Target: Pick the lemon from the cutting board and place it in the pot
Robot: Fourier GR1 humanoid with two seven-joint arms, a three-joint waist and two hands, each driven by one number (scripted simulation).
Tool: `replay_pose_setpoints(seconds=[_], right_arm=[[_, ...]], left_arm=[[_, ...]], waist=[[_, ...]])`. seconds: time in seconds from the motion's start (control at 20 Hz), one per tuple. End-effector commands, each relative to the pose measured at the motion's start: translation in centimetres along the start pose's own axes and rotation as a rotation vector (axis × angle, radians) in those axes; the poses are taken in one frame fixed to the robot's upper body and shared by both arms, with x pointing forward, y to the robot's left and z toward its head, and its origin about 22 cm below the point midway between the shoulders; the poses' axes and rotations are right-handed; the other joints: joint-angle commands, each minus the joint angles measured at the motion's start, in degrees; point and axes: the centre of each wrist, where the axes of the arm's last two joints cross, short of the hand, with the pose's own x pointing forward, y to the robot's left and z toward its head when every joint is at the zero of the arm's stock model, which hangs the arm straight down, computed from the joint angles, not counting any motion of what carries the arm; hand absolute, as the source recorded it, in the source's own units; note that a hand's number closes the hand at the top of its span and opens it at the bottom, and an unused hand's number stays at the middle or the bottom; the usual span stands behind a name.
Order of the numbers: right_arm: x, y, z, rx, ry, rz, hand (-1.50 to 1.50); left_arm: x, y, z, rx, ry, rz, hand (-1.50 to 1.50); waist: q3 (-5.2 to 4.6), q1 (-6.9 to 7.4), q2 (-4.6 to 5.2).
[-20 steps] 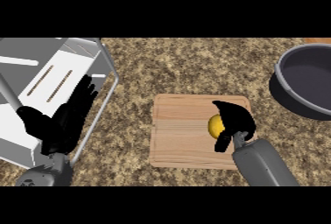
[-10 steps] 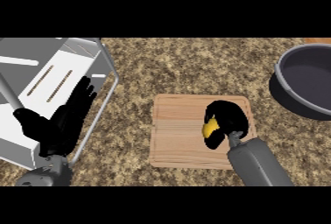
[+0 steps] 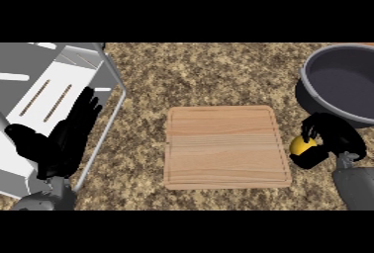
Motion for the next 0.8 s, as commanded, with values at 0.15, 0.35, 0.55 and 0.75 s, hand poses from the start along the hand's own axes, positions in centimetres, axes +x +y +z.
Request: replay_pose_setpoints(seconds=[0.15,0.35,0.55,0.75], right_arm=[[-16.8,-11.5,4.2,-0.304,0.197,-0.025,1.50],[-22.6,-13.8,7.4,-0.440,0.153,-0.059,1.50],[-26.2,-16.2,10.4,-0.507,0.045,-0.103,1.50],[-24.5,-20.8,12.4,-0.636,-0.081,-0.069,1.50]], left_arm=[[-0.1,0.7,-0.1,0.015,-0.006,0.005,0.00],[0.7,0.0,-0.2,-0.009,-0.018,0.012,0.00],[-0.1,-1.8,-0.4,-0.030,-0.008,0.000,0.00],[0.3,-0.1,-0.8,-0.004,-0.008,0.008,0.00]], waist=[[0.10,-0.47,0.34],[0.04,1.16,0.21],[-0.03,1.37,0.15],[-0.15,1.25,-0.02]])
